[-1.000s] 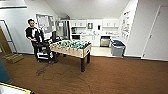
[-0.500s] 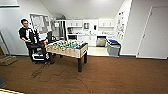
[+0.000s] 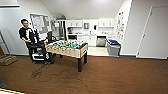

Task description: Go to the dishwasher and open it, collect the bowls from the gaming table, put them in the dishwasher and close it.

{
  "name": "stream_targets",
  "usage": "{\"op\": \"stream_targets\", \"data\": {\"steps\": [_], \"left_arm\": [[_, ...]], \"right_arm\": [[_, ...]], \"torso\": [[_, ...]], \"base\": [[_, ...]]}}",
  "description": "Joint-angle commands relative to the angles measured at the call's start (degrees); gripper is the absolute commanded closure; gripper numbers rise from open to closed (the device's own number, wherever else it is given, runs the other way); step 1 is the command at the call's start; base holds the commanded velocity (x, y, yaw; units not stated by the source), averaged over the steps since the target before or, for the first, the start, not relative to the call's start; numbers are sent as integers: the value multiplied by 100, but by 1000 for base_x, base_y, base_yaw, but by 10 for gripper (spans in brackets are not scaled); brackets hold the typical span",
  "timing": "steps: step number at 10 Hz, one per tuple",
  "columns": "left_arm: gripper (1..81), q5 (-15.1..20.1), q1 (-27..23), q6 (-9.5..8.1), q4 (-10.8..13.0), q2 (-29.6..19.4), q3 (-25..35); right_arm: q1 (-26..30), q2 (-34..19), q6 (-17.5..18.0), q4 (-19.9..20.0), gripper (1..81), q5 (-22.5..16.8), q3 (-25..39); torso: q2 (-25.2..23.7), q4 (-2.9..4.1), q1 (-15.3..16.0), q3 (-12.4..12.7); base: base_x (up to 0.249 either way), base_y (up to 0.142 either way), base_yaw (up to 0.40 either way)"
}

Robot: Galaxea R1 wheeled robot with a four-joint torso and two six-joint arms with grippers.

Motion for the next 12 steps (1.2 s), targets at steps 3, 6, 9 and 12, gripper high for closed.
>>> {"op": "stream_targets", "data": {"steps": [3,6,9,12], "left_arm": [[811,268,-247,47,42,-62,-21],[811,259,-239,47,33,-71,-21],[811,259,-239,47,24,-62,-21],[811,250,-239,47,15,-62,-21]], "right_arm": [[210,-81,-15,-98,811,-281,41],[193,-81,-15,-98,811,-281,41],[192,-72,-15,-98,811,-281,41],[192,-81,-15,-107,811,-281,41]], "torso": [[-2,0,0,0],[-6,0,0,2],[-4,0,2,2],[-4,0,2,2]], "base": [[61,0,0],[132,0,0],[150,0,0],[150,0,0]]}}
